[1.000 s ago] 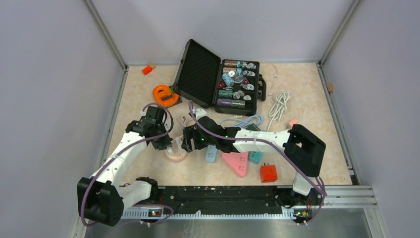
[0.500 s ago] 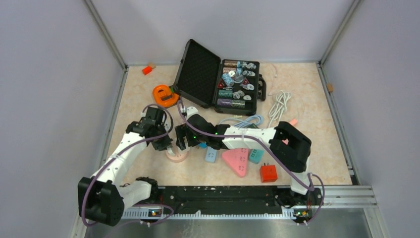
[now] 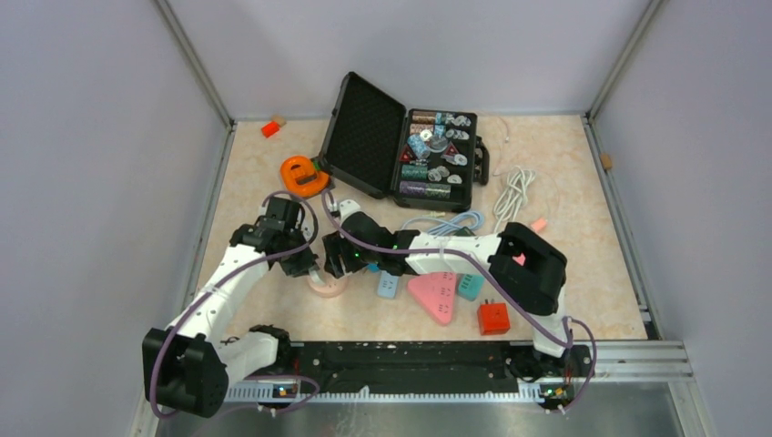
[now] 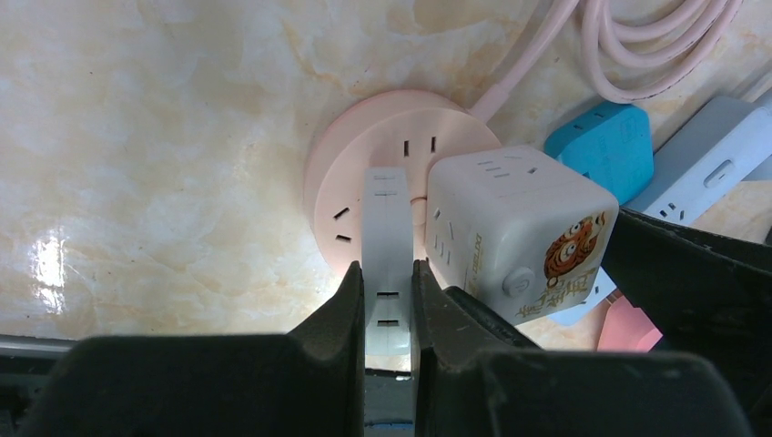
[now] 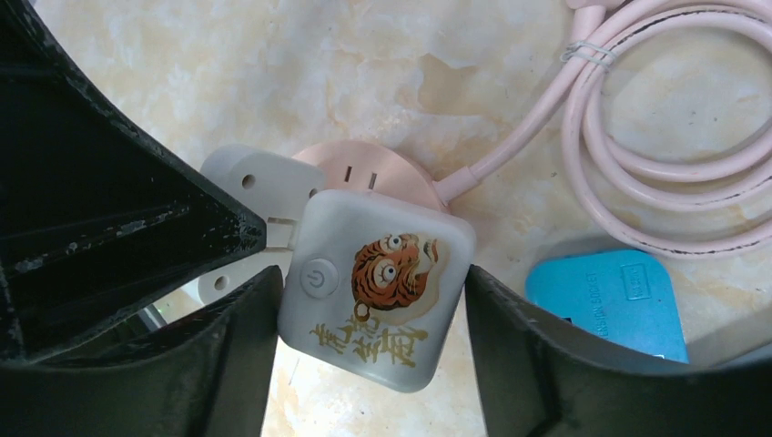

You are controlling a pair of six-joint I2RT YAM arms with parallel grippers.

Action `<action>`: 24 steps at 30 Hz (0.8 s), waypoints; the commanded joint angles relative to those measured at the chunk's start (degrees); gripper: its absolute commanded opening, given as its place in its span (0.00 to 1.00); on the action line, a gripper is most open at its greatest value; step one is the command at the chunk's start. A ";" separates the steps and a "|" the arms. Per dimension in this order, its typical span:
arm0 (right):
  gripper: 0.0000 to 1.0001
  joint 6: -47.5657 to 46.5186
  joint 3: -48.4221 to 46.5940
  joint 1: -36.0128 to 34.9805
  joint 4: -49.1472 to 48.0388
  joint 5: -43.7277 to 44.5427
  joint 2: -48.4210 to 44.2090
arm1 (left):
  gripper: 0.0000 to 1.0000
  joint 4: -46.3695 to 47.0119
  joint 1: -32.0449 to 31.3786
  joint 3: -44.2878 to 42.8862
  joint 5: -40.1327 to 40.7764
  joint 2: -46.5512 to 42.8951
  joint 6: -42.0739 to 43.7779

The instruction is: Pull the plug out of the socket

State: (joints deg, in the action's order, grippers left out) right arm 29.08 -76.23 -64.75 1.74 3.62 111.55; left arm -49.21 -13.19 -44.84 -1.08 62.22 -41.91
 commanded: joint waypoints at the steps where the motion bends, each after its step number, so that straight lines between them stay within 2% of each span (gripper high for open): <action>1: 0.53 -2.03 -1.09 -0.59 -0.39 1.19 1.13 | 0.00 2.76 0.18 -0.42 -1.93 -1.79 -0.19; 9: 0.27 -4.49 -1.99 -3.97 4.29 9.50 4.31 | 0.00 4.09 0.18 -4.32 -8.61 -3.97 0.13; 13: 0.21 -3.59 -2.38 -5.56 6.55 12.89 5.63 | 0.00 2.48 0.27 -5.66 -8.57 -3.76 0.60; 19: 0.11 -1.74 -4.51 -6.07 10.80 15.06 7.38 | 0.00 0.60 0.34 -6.73 -6.38 -4.20 0.63; 24: 0.10 -0.45 -4.23 -6.04 10.82 14.68 6.76 | 0.00 -4.59 0.68 -8.38 3.07 -3.36 1.71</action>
State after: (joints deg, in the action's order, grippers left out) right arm 28.23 -81.56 -69.65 5.43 17.50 114.89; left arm -53.84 -12.49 -49.12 -2.28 59.37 -40.36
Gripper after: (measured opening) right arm 0.610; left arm 0.169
